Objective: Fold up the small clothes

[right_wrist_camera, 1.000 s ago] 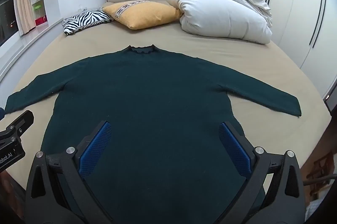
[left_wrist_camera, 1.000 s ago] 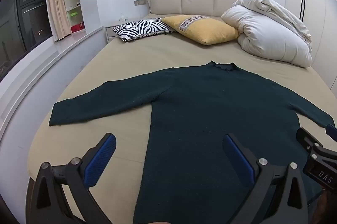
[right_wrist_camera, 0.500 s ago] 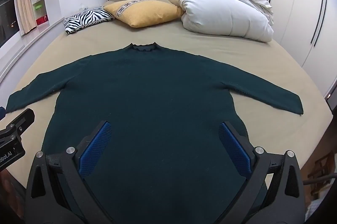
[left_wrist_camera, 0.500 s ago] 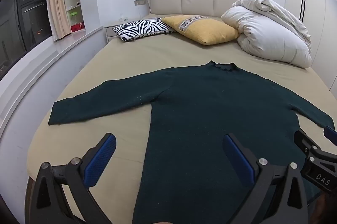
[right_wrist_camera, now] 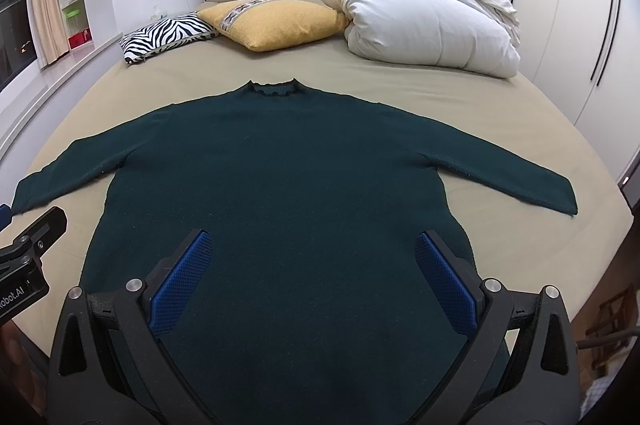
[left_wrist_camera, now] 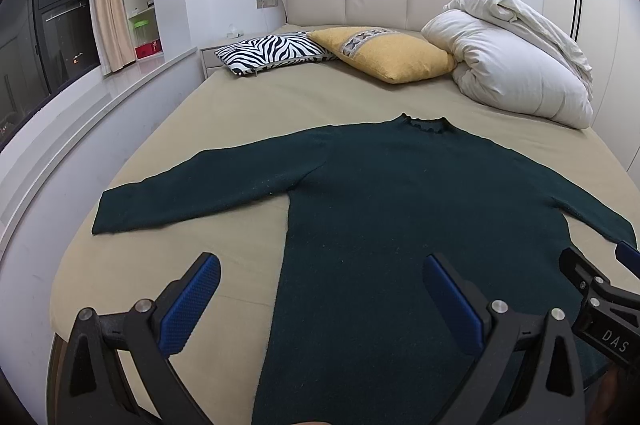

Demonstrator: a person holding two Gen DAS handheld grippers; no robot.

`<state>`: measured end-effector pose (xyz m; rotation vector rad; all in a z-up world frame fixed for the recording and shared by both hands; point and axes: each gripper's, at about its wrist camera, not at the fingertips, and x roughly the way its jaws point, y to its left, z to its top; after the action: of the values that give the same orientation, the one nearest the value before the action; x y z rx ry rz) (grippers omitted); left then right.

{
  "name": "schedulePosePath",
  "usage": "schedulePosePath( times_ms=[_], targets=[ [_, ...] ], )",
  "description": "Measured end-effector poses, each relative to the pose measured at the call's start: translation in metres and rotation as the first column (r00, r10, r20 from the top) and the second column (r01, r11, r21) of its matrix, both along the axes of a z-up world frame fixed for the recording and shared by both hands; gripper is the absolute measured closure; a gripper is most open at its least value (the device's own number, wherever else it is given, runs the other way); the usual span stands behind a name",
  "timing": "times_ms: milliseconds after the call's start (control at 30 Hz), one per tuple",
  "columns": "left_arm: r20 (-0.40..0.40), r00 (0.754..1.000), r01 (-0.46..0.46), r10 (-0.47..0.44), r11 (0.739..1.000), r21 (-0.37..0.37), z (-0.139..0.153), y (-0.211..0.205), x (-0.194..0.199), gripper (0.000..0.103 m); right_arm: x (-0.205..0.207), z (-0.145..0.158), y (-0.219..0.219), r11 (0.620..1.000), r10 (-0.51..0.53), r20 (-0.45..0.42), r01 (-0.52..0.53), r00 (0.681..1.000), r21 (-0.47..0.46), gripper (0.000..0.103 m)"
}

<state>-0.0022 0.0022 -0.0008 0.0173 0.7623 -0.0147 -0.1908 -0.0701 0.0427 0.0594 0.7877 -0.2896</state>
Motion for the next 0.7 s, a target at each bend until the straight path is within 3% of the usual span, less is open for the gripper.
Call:
schedulePosePath(
  times_ms=[700],
  targets=[
    [-0.004, 1.0, 0.001, -0.001, 1.0, 0.0, -0.0038, 0.0027, -0.0006, 0.0, 0.0018, -0.0032, -0.0038, 1.0, -0.001, -0.003, 0.001, 1.0, 0.005, 0.0]
  ],
)
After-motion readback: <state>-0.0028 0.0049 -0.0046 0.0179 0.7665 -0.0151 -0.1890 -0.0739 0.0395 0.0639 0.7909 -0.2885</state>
